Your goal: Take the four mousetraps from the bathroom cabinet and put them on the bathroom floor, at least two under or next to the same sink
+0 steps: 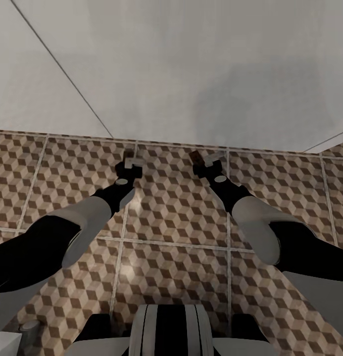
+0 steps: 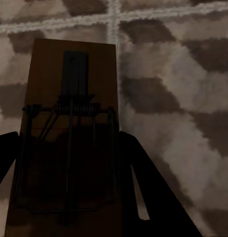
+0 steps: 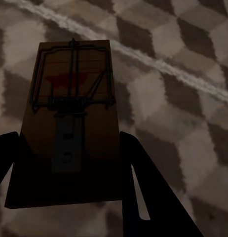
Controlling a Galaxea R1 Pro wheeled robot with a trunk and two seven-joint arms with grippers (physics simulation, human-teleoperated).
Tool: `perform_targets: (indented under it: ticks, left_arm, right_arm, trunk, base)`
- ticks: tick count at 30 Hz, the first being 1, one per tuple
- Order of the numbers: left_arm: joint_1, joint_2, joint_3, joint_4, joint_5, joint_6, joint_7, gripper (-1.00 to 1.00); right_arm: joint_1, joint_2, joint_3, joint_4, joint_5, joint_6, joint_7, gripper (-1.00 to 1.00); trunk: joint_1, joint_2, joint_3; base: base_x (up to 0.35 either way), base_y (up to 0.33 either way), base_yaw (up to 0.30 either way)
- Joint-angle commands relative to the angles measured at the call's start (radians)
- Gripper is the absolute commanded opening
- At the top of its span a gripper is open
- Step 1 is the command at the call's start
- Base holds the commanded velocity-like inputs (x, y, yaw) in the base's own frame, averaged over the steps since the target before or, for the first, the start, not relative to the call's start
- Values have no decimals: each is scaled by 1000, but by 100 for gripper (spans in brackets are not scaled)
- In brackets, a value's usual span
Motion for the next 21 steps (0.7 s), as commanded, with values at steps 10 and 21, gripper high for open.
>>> perform_targets:
  ticks: [10, 21]
  left_arm:
    - [4, 0, -9, 27, 10, -66, 3, -100]
    - [4, -8, -9, 34, 11, -62, -73, -100]
  right_arm:
    - [-1, -2, -4, 2, 5, -4, -2, -100]
    - [-1, -2, -4, 3, 5, -8, -2, -100]
  trunk:
    - [0, 0, 0]
    - [0, 0, 0]
  base:
    - [0, 0, 0]
    - [43, 0, 0]
